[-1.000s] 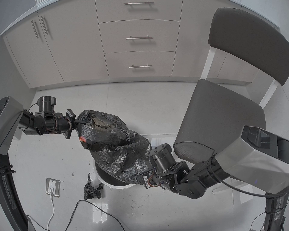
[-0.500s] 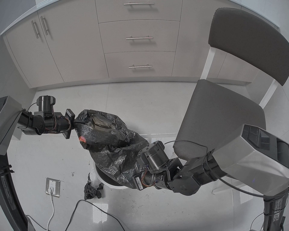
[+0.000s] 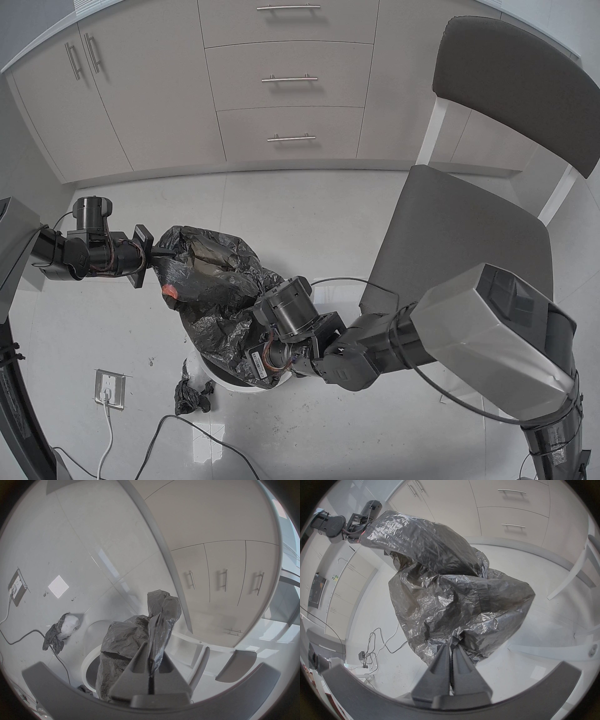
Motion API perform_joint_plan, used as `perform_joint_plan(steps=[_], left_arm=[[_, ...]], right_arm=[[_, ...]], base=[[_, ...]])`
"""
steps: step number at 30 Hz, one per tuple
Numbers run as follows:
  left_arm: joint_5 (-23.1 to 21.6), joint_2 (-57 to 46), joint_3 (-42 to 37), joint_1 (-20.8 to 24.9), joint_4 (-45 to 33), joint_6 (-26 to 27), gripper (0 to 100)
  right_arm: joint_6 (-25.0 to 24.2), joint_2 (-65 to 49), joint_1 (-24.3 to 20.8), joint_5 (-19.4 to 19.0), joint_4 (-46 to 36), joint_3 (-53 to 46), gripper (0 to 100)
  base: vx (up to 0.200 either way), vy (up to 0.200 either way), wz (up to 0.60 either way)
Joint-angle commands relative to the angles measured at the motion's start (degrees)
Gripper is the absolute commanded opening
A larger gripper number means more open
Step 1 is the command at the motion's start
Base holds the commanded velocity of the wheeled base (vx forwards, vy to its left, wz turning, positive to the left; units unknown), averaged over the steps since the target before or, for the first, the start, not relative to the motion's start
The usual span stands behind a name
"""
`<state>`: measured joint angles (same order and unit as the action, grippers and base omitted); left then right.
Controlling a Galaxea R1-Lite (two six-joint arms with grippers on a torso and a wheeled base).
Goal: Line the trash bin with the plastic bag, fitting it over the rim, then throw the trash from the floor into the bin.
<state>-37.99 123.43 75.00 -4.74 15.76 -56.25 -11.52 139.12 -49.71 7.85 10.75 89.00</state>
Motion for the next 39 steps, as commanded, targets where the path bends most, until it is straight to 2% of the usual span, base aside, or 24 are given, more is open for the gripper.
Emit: perform_joint_plan(steps=[1,8,13,15,18,25,35,39], left_arm=[[-0.1,-0.5,-0.5,0.3,0.1,0.0,0],[-0.3,-0.4,-1.0,0.3,0.1,0.0,0],[-0.5,-1.3,-1.4,0.3,0.1,-0.4,0],[-1.4,-1.8,-1.5,0.3,0.1,-0.6,0],[-2.9,-2.0,-1.8,0.3,0.1,-0.6,0],[-2.9,-1.5,-1.6,0.4,0.1,-0.6,0],[-3.0,-1.3,-1.5,0.2,0.1,-0.6,0],[-3.0,-0.8,-1.4,0.3,0.1,-0.7,0]], right_arm=[[-0.1,5.3,0.3,-1.8,-3.5,7.2,0],[-1.7,10.1,0.6,-2.2,-4.7,14.2,0],[-1.1,11.6,2.4,-7.3,-6.2,16.0,0],[-0.6,12.1,2.6,-8.1,-7.4,16.2,0],[0.2,12.7,2.7,-8.1,-8.4,16.5,0],[0.2,13.5,3.5,-8.1,-8.6,17.4,0],[0.2,19.1,5.2,-7.7,-9.2,25.2,0],[0.1,20.8,6.0,-7.7,-12.2,25.6,0]], base=[[0.0,0.0,0.0],[0.0,0.0,0.0],[0.0,0.0,0.0],[0.0,0.0,0.0],[0.0,0.0,0.0],[0.0,0.0,0.0],[0.0,0.0,0.0],[0.0,0.0,0.0]])
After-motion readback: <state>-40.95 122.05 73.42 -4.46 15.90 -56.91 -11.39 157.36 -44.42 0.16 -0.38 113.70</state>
